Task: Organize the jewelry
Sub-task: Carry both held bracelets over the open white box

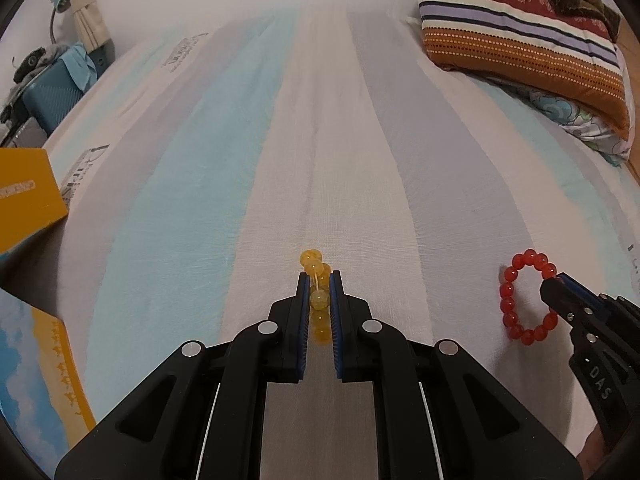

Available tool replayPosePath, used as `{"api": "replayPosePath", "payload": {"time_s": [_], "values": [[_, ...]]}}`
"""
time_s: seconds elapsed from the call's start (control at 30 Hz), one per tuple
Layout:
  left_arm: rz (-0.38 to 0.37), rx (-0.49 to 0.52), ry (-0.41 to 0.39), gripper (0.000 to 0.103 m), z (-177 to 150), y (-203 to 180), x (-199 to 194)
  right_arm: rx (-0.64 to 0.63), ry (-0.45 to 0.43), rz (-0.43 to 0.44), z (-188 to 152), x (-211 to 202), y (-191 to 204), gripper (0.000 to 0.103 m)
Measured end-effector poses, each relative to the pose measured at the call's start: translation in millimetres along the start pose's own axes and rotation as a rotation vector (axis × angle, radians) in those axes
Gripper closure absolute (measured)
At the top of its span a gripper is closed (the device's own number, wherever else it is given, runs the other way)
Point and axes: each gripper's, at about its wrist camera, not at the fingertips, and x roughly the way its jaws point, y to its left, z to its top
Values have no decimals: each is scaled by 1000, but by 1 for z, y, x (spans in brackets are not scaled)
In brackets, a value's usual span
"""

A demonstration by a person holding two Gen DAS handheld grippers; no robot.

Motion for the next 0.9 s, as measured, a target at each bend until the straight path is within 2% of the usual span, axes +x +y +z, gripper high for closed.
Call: {"api": "replayPosePath", "payload": {"time_s": [0.43, 0.9], "values": [[-1, -14, -33, 94, 1, 20, -42, -5, -25, -55, 3, -19, 16, 90], [1, -40, -54, 94, -8, 53, -90, -8, -56, -100, 9, -65, 37, 90]]}}
